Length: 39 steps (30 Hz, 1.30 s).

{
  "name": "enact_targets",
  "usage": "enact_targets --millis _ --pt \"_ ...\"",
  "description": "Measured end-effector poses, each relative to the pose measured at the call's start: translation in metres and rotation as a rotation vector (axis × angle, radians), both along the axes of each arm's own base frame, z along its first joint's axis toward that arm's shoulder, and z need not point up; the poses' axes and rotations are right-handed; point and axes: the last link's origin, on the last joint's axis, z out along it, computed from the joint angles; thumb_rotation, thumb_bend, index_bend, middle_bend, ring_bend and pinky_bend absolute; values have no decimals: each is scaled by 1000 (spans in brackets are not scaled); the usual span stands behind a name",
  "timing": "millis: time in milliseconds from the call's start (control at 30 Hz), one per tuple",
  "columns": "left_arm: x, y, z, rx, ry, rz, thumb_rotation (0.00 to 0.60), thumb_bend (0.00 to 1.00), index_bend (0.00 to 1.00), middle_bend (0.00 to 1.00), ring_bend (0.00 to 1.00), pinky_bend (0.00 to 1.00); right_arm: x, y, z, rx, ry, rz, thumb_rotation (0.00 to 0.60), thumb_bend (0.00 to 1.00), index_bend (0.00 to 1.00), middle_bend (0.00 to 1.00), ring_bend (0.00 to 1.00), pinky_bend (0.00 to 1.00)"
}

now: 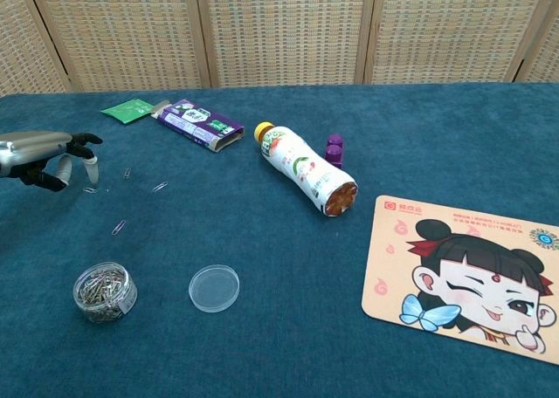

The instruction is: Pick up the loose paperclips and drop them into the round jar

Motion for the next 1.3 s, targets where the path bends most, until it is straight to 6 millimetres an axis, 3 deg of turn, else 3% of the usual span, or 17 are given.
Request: enact_targets --millis 33,100,300,600,1300 --pt "0 0 1 7 -4 -5 600 689 354 0 0 0 0 0 0 0 0 0 600 0 0 0 0 0" --pt "0 1 5 25 -9 -17 600 443 322 0 0 0 0 0 0 1 1 0 600 0 0 0 0 0" --pt "-6 4 13 46 10 -34 600 304 406 0 0 0 0 0 0 0 1 -1 600 0 0 0 0 0" --pt "-11 9 13 51 3 -17 600 291 494 0 0 0 0 -2 -2 4 8 -7 600 0 0 0 0 0" --pt "-4 17 0 26 28 -22 600 362 497 0 0 0 -2 -3 -2 4 4 -15 600 0 0 0 0 0"
